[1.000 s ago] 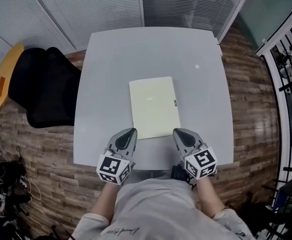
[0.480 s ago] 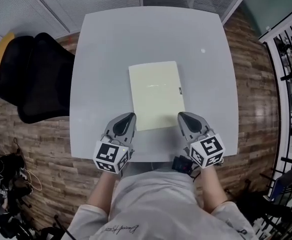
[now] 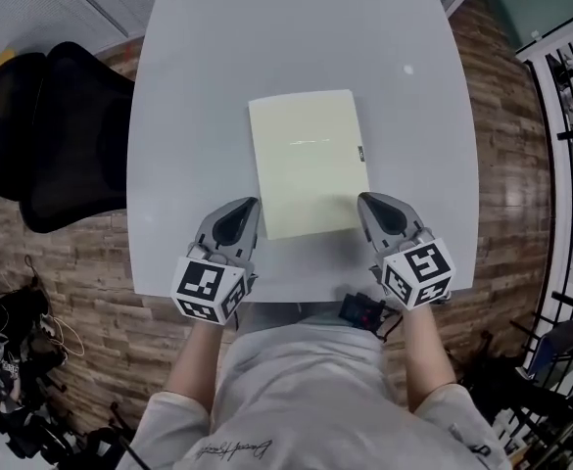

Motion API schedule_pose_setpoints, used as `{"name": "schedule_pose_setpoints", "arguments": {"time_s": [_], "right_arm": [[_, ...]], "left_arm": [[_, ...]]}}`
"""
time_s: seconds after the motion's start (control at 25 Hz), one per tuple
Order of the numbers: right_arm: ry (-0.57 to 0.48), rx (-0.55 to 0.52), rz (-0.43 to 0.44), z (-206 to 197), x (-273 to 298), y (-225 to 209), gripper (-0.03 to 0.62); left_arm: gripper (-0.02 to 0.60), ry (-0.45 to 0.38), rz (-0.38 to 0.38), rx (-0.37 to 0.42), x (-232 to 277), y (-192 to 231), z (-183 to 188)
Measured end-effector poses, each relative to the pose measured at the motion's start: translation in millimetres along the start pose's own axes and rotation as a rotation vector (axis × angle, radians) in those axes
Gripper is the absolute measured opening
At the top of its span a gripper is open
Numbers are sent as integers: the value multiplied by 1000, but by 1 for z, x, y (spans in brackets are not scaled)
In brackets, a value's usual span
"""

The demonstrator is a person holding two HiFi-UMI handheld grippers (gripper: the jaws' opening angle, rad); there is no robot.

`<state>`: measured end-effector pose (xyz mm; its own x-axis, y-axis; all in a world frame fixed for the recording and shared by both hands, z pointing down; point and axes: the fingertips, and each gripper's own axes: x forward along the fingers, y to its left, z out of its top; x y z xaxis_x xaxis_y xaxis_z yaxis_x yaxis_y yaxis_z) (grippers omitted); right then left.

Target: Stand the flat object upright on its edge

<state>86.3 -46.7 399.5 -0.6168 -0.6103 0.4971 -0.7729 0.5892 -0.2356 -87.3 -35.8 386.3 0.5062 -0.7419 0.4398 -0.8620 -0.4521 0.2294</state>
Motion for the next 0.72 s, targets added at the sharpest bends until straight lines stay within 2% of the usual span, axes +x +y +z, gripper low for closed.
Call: {"name": "schedule_pose_setpoints", "arguments": {"time_s": [0.72], "right_arm": [[60, 9, -43, -14, 29, -30, 25]], "left_arm": [[12, 81, 26, -75, 27, 34, -29]]}}
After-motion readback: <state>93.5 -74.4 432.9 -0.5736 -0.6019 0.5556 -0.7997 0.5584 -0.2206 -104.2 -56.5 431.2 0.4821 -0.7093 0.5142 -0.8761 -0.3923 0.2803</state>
